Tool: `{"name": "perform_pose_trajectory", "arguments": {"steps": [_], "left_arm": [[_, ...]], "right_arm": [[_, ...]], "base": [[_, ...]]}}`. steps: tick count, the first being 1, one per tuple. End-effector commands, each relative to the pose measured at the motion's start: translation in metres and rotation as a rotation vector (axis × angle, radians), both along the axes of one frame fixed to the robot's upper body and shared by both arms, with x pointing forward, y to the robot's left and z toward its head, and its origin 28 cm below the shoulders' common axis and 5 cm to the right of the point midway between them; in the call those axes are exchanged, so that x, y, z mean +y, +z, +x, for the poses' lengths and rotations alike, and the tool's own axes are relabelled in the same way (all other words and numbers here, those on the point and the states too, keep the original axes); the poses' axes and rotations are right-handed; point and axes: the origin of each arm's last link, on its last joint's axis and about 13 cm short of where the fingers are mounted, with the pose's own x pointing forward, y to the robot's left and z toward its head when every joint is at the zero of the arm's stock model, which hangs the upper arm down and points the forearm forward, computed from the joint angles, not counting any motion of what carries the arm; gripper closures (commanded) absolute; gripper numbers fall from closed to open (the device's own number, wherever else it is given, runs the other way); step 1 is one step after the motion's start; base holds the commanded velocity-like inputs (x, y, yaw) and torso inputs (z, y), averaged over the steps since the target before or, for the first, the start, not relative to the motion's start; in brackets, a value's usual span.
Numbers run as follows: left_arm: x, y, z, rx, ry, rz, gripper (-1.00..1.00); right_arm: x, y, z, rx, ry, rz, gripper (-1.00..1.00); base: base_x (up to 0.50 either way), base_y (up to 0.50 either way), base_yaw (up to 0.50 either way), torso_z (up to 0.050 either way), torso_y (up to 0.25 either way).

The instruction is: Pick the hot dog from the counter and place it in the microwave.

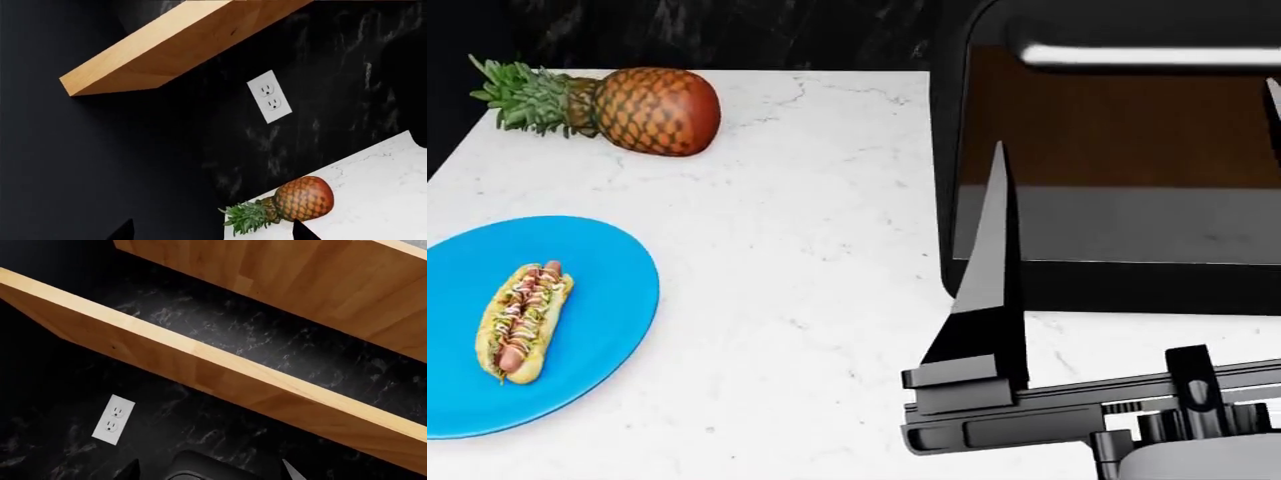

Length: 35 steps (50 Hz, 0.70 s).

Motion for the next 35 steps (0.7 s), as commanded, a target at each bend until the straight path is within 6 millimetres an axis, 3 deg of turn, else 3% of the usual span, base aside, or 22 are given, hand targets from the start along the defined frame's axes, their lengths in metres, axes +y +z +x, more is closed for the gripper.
{"name": "perform_pose_trajectory", "arguments": {"steps": [1, 12, 24, 35], "left_arm": [[0.011, 0.024, 0.005, 0.237, -0.014, 0.013, -1.0], [0.01, 0.002, 0.007, 0.344, -0.037, -0.054, -1.0], [-0.006, -0.012, 0.01, 0.395, -0.104, -0.067, -1.0], [-0.005, -0.037, 0.029, 0.473, -0.082, -0.181, -1.0]], "right_arm": [[0.004, -0.002, 0.003, -0.003, 0.007, 0.015, -1.0], [0.004, -0.007, 0.0, 0.017, 0.014, 0.008, -1.0], [0.001, -0.009, -0.005, 0.037, 0.021, -0.003, -1.0], [-0.001, -0.006, -0.008, 0.047, 0.022, -0.017, -1.0]], "base": [[0.0, 0.0, 0.0, 0.0, 0.0], [0.0, 0.0, 0.0, 0.0, 0.0], [0.0, 0.0, 0.0, 0.0, 0.0], [0.0, 0.0, 0.0, 0.0, 0.0]]}}
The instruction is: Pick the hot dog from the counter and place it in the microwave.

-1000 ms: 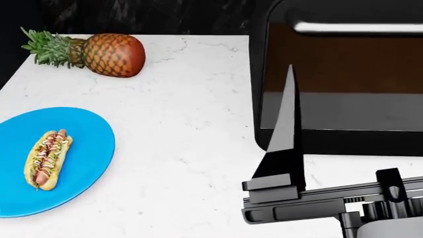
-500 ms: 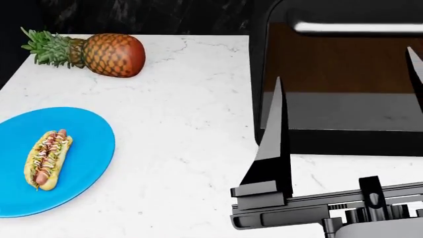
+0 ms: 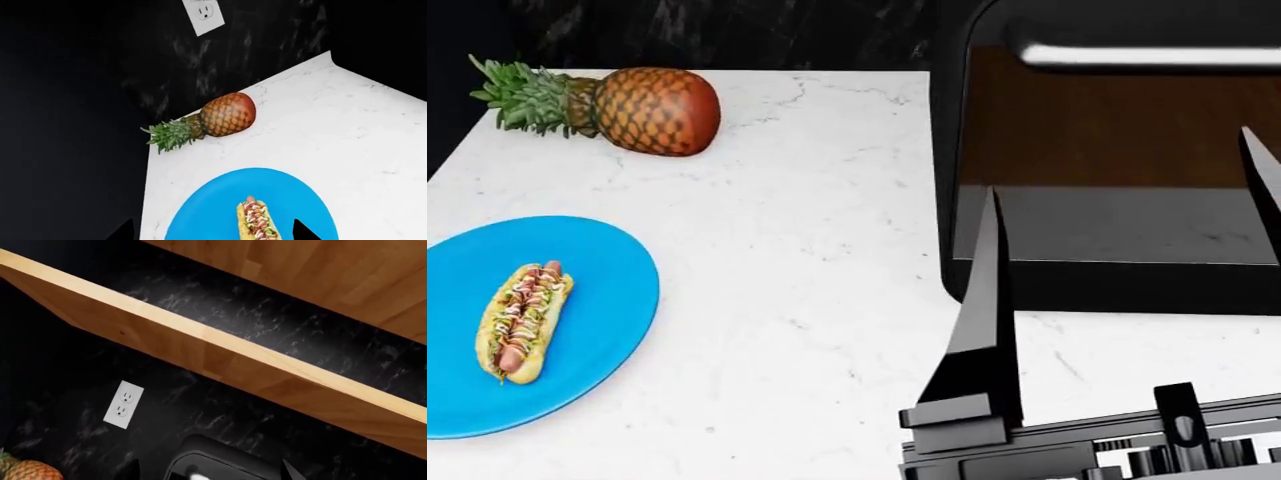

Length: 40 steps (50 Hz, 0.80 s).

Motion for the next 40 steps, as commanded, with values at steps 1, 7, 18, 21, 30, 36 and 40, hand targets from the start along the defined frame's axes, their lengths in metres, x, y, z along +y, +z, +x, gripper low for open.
{"name": "perform_pose_trajectory", "arguments": {"steps": [1, 7, 18, 21, 30, 36, 40], "left_arm": [[0.001, -0.02, 0.016, 0.073, 0.022, -0.086, -1.0], [0.009, -0.038, 0.028, 0.15, 0.05, -0.102, -1.0], [0.003, -0.055, 0.036, 0.185, 0.049, -0.145, -1.0], [-0.001, -0.055, 0.039, 0.183, 0.033, -0.155, -1.0], [-0.01, -0.064, 0.05, 0.175, 0.013, -0.212, -1.0], [-0.013, -0.072, 0.052, 0.179, 0.025, -0.258, -1.0], [-0.011, -0.077, 0.053, 0.178, 0.064, -0.306, -1.0]], "right_arm": [[-0.001, 0.003, -0.001, -0.007, 0.013, -0.012, -1.0], [-0.001, 0.005, -0.002, -0.007, 0.019, -0.017, -1.0], [-0.002, 0.009, -0.004, -0.007, 0.023, -0.027, -1.0], [-0.002, 0.008, -0.005, -0.003, 0.02, -0.028, -1.0], [-0.004, 0.009, -0.007, 0.0, 0.018, -0.032, -1.0], [-0.005, 0.009, -0.008, 0.005, 0.02, -0.034, -1.0], [-0.004, 0.009, -0.009, 0.006, 0.03, -0.031, -1.0]], "base": [[0.0, 0.0, 0.0, 0.0, 0.0], [0.0, 0.0, 0.0, 0.0, 0.0], [0.0, 0.0, 0.0, 0.0, 0.0], [0.0, 0.0, 0.0, 0.0, 0.0], [0.0, 0.0, 0.0, 0.0, 0.0], [0.0, 0.0, 0.0, 0.0, 0.0], [0.0, 0.0, 0.0, 0.0, 0.0]]}}
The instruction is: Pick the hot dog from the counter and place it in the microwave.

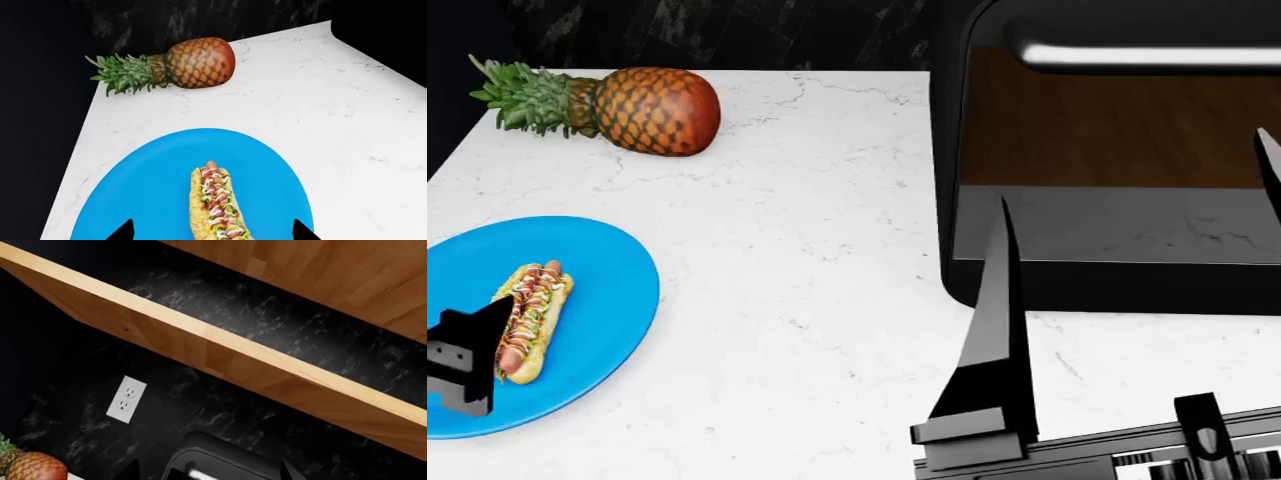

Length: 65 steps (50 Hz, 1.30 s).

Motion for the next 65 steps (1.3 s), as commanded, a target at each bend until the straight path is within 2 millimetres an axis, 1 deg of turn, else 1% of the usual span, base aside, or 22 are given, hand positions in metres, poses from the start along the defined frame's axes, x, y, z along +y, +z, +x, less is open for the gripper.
{"name": "perform_pose_trajectory", "arguments": {"steps": [1, 10, 15, 25, 30, 41, 58, 65], "left_arm": [[-0.002, -0.016, 0.007, 0.002, 0.049, -0.097, -1.0], [0.003, -0.029, 0.011, 0.022, 0.096, -0.094, -1.0], [0.001, -0.035, 0.014, 0.039, 0.092, -0.083, -1.0], [-0.008, -0.033, 0.019, 0.045, 0.057, -0.079, -1.0], [-0.008, -0.042, 0.024, 0.062, 0.059, -0.075, -1.0], [-0.006, -0.054, 0.031, 0.091, 0.081, -0.06, -1.0], [-0.011, -0.058, 0.038, 0.107, 0.073, -0.042, -1.0], [-0.01, -0.064, 0.041, 0.119, 0.084, -0.037, -1.0]], "right_arm": [[0.001, 0.003, 0.0, -0.015, 0.03, -0.01, -1.0], [0.002, 0.003, 0.0, -0.016, 0.032, -0.003, -1.0], [0.003, 0.003, 0.0, -0.015, 0.035, 0.001, -1.0], [0.006, 0.002, -0.002, -0.015, 0.038, 0.018, -1.0], [0.006, 0.0, -0.003, -0.014, 0.033, 0.022, -1.0], [0.007, 0.0, -0.004, -0.011, 0.029, 0.029, -1.0], [0.007, -0.003, -0.007, -0.007, 0.023, 0.043, -1.0], [0.008, -0.003, -0.009, -0.006, 0.02, 0.044, -1.0]], "base": [[0.0, 0.0, 0.0, 0.0, 0.0], [0.0, 0.0, 0.0, 0.0, 0.0], [0.0, 0.0, 0.0, 0.0, 0.0], [0.0, 0.0, 0.0, 0.0, 0.0], [0.0, 0.0, 0.0, 0.0, 0.0], [0.0, 0.0, 0.0, 0.0, 0.0], [0.0, 0.0, 0.0, 0.0, 0.0], [0.0, 0.0, 0.0, 0.0, 0.0]]}}
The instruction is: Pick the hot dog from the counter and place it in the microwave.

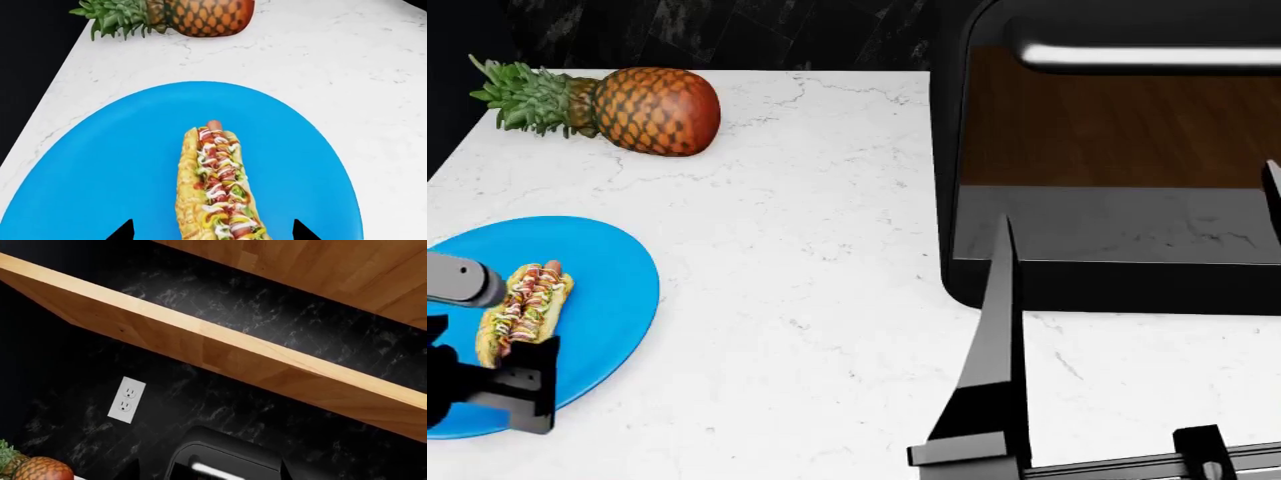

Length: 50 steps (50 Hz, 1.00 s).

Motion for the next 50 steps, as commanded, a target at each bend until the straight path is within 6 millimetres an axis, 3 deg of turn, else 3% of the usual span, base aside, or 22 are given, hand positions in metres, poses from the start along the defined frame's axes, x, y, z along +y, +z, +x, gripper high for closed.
{"name": "perform_pose_trajectory", "arguments": {"steps": [1, 27, 28, 42, 45, 50], "left_arm": [[-0.001, -0.008, 0.007, 0.014, 0.006, 0.001, -1.0], [-0.006, -0.012, 0.007, 0.017, -0.004, 0.007, -1.0], [-0.005, -0.012, 0.008, 0.009, 0.012, 0.025, 1.0], [-0.005, -0.005, 0.006, -0.009, 0.019, 0.029, 1.0], [-0.005, 0.028, -0.002, -0.103, 0.015, 0.033, 1.0], [-0.009, 0.118, -0.042, -0.377, -0.041, 0.079, 1.0]], "right_arm": [[0.002, 0.001, 0.0, -0.02, 0.02, -0.016, -1.0], [0.001, 0.001, -0.001, -0.018, 0.019, -0.015, -1.0], [0.001, 0.0, -0.001, -0.016, 0.019, -0.015, -1.0], [0.002, 0.0, -0.001, -0.017, 0.02, -0.014, -1.0], [0.002, -0.001, 0.0, -0.016, 0.02, -0.013, -1.0], [0.003, -0.001, 0.001, -0.021, 0.021, -0.01, -1.0]], "base": [[0.0, 0.0, 0.0, 0.0, 0.0], [0.0, 0.0, 0.0, 0.0, 0.0], [0.0, 0.0, 0.0, 0.0, 0.0], [0.0, 0.0, 0.0, 0.0, 0.001], [0.0, 0.0, 0.0, 0.0, 0.0], [0.0, 0.0, 0.0, 0.0, 0.0]]}}
